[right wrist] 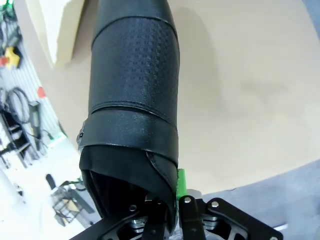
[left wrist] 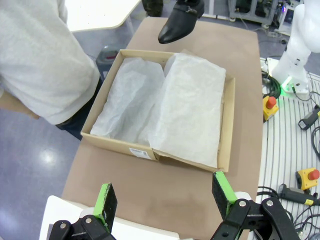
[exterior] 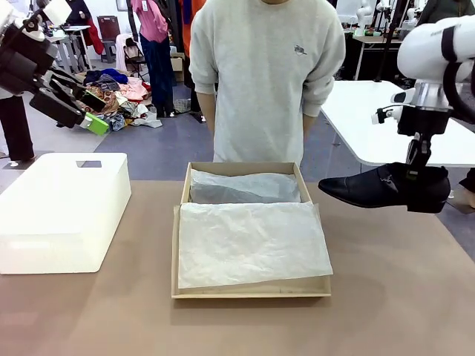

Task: Pack the shoes into the box.
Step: Place the other shoe of the Shoes into the Shoes Box.

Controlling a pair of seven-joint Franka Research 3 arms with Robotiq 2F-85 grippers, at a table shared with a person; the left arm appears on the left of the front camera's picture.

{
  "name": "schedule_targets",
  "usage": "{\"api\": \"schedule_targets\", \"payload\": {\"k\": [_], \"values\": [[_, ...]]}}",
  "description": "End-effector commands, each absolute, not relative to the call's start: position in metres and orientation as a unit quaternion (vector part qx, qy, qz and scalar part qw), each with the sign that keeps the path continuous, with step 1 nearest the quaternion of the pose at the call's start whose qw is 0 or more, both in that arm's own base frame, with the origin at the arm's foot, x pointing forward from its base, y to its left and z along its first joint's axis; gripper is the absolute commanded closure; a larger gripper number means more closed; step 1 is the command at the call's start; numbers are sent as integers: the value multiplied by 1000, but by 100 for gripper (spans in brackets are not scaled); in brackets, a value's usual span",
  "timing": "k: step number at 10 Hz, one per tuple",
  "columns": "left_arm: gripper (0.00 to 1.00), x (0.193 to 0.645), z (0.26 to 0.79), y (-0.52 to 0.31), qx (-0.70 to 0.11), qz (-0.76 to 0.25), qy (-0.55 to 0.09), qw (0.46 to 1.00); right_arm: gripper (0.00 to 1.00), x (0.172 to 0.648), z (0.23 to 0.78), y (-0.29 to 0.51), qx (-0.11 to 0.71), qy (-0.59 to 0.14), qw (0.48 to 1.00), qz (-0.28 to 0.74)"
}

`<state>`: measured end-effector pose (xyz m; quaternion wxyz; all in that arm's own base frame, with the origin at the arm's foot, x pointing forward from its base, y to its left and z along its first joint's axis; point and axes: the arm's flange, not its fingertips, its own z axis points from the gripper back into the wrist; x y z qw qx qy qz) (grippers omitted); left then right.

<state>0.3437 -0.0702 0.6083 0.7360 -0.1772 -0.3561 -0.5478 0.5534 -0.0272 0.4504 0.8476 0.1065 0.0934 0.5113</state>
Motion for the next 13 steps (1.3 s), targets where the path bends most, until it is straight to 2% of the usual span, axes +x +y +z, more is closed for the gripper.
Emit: {"api": "schedule_targets", "payload": {"k": [1, 3, 4, 5, 10, 11, 13], "values": [[0, 344, 608, -70, -183, -552, -360, 730, 100, 556, 471, -9, 95, 123, 868, 472], [0, 344, 608, -70, -183, -552, -360, 730, 100, 547, 485, 2, 79, 97, 883, 452], [0, 344, 608, -70, -183, -552, -360, 730, 100, 546, 482, 2, 69, 64, 864, 494], [0, 344, 608, -70, -183, -552, -360, 730, 100, 550, 475, -5, 92, 104, 876, 461], [0, 344, 608, -70, -183, -552, -360, 730, 100, 551, 470, -4, 91, 103, 876, 462], [0, 344, 608, -70, -183, -552, -360, 730, 100, 549, 483, 5, 95, 94, 882, 452], [0, 344, 608, -70, -183, -552, -360, 730, 100, 539, 520, 22, 94, 78, 925, 360]]}}
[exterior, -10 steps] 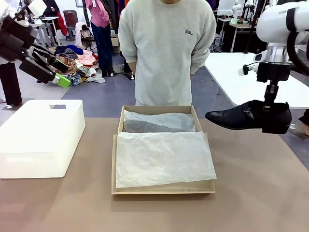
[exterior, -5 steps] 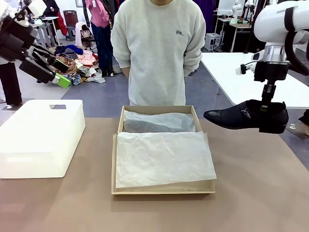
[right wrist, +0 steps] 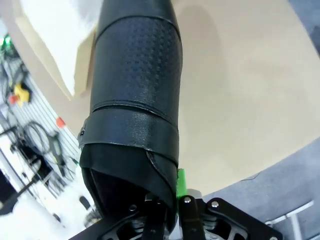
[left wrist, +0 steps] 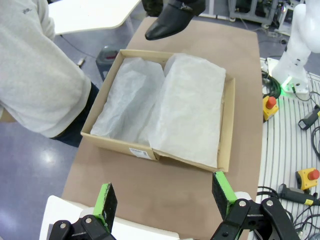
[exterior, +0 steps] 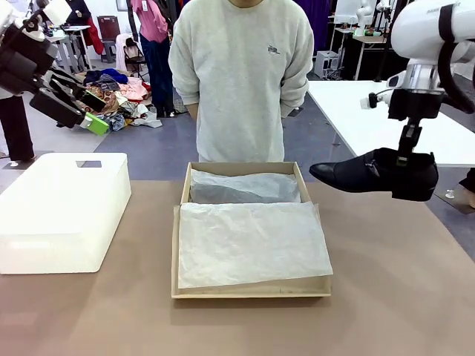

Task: Pack the shoes into the box.
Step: Place the other shoe of the Shoes into the Shoes Box.

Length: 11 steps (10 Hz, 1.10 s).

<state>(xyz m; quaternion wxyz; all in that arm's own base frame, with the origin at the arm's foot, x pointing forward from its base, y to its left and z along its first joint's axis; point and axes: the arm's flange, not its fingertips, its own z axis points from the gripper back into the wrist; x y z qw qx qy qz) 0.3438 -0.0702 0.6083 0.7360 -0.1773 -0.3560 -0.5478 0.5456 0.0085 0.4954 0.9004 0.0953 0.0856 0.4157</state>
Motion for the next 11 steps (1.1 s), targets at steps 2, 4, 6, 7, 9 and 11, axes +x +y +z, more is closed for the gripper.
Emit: {"api": "schedule_targets", "payload": {"k": [2, 4, 6, 7, 9, 11], "values": [[0, 344, 608, -70, -183, -552, -360, 730, 100, 527, 546, 40, 59, 68, 960, 266], [0, 344, 608, -70, -183, -552, -360, 730, 100, 514, 565, 66, 18, 79, 982, 170], [0, 344, 608, -70, -183, -552, -360, 730, 100, 503, 574, 97, -8, 82, 993, 88], [0, 344, 608, -70, -183, -552, -360, 730, 100, 498, 576, 118, -3, 90, 994, 55], [0, 344, 608, -70, -183, -552, -360, 730, 100, 488, 574, 152, 0, 58, 998, 0], [0, 344, 608, -70, -183, -552, -360, 730, 100, 477, 571, 174, 13, 19, 999, -34]]}}
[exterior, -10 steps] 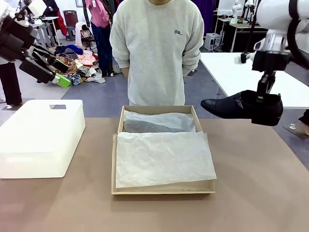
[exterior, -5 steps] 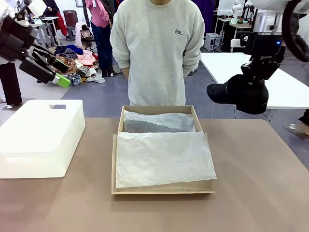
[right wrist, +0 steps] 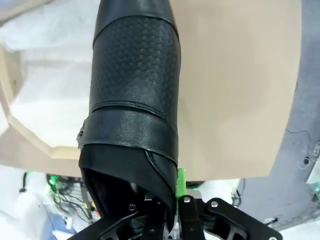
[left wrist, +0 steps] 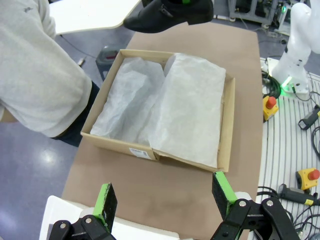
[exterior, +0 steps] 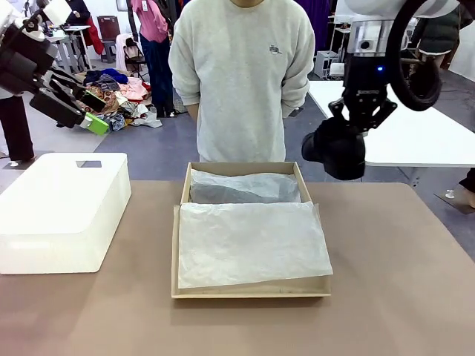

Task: Pack the shoes into the box.
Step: Place the other shoe of the Shoes into the Shoes Box.

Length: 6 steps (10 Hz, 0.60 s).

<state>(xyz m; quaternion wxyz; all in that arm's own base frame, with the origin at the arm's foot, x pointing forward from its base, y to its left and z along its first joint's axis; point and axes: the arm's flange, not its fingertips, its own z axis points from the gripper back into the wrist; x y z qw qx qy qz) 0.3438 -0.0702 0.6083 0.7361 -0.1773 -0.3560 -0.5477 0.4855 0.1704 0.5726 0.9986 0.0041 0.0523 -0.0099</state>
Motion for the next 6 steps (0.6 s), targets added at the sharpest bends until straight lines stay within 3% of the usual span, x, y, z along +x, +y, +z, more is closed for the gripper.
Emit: {"api": "schedule_targets", "payload": {"k": [1, 6], "values": [[0, 344, 608, -70, -183, -552, -360, 730, 100, 473, 570, 180, 15, 2, 999, -40], [0, 344, 608, -70, -183, -552, -360, 730, 100, 484, 574, 179, 10, 34, 999, -21]]}}
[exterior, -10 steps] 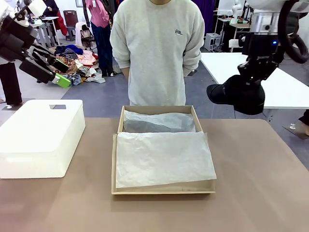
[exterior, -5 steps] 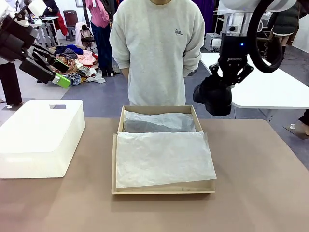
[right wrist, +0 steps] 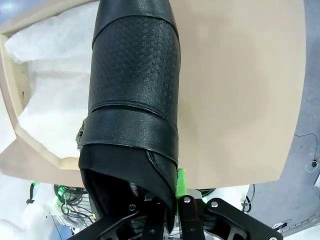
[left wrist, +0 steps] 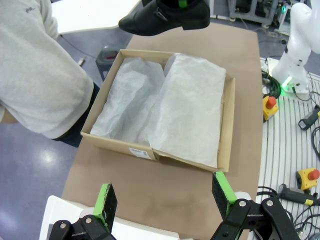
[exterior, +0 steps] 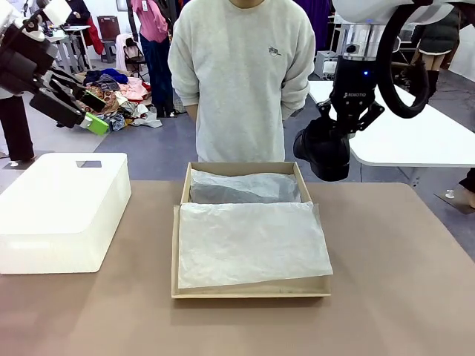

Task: Pack the shoes into the box.
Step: Place the other shoe of the Shoes into the Shoes Box.

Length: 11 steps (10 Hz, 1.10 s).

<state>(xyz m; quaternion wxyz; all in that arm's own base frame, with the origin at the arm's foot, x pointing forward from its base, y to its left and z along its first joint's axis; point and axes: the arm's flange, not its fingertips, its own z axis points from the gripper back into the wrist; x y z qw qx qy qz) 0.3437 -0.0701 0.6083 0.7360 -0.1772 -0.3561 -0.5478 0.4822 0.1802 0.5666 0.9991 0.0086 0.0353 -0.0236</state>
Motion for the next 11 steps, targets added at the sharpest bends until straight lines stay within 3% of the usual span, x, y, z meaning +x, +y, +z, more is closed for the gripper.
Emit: {"api": "schedule_targets", "payload": {"k": [1, 2, 4, 11], "values": [[0, 344, 608, -70, -183, -552, -360, 730, 100, 484, 574, 179, 10, 34, 999, -21], [0, 344, 608, -70, -183, -552, -360, 730, 100, 482, 567, 180, 9, 35, 999, -24], [0, 344, 608, -70, -183, -552, -360, 730, 100, 469, 576, 204, 0, 2, 989, -147], [0, 344, 608, -70, -183, -552, -360, 730, 100, 423, 585, 324, -76, 19, 904, -421]]}}
